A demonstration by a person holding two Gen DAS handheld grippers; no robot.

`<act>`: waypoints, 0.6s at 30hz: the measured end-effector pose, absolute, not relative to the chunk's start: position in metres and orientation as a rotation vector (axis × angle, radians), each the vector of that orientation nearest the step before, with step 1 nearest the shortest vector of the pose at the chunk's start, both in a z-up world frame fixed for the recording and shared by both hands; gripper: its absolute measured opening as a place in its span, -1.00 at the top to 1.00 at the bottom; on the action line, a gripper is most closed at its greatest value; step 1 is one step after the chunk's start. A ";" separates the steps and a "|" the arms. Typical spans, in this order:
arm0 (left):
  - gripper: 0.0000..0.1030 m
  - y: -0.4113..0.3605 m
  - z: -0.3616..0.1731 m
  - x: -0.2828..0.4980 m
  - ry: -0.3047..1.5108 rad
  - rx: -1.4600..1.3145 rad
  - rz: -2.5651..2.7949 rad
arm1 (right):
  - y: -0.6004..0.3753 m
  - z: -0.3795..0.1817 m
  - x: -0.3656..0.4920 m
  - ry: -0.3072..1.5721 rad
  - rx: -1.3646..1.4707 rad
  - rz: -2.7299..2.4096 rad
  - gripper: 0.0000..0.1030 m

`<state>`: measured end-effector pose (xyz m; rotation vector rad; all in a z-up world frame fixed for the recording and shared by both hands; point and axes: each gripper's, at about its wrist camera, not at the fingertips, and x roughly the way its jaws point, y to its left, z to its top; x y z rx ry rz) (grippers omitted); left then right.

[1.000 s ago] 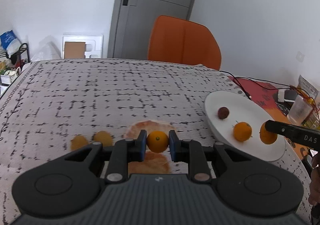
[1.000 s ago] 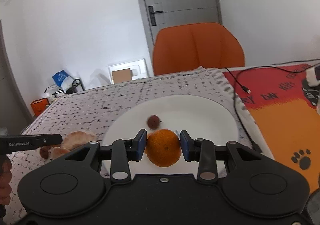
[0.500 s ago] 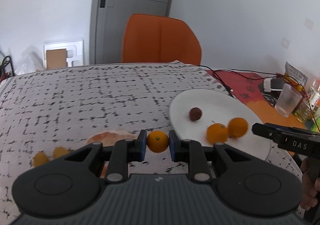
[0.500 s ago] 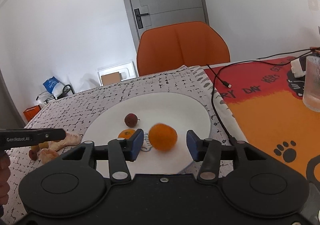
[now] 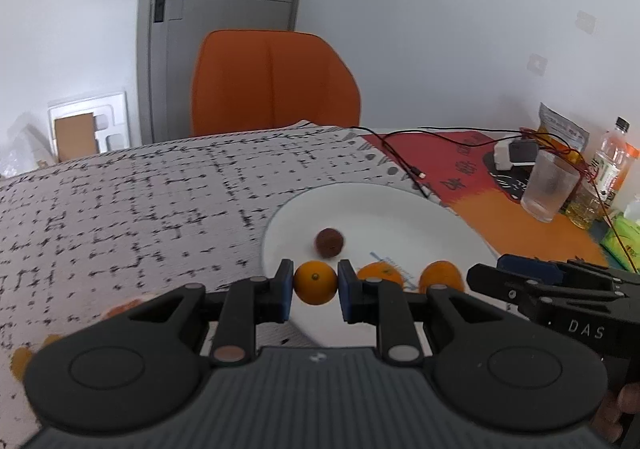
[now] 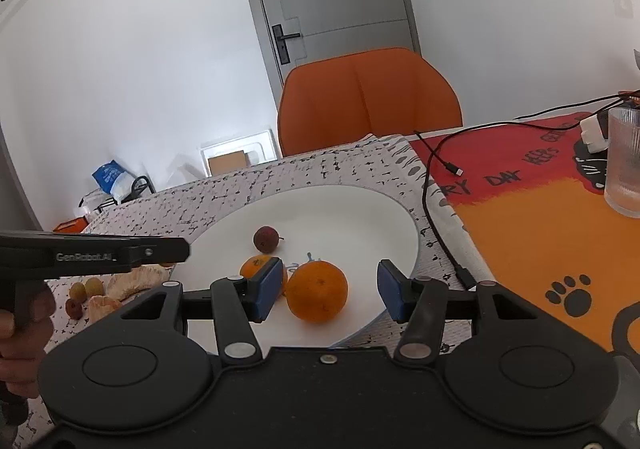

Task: Organize fruits
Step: 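Lower the small tangerine onto the plate and open the left tool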

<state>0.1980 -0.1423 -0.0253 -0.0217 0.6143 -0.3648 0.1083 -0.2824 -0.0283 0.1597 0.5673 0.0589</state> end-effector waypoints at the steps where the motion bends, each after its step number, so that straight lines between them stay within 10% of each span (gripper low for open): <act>1: 0.58 -0.145 -0.025 0.198 0.611 -0.018 -0.371 | -0.283 -0.028 0.108 0.567 0.164 0.057 -0.03; 18: -0.19 -0.107 -0.016 0.188 0.597 -0.010 -0.233 | -0.274 -0.029 0.112 0.565 0.175 0.079 -0.19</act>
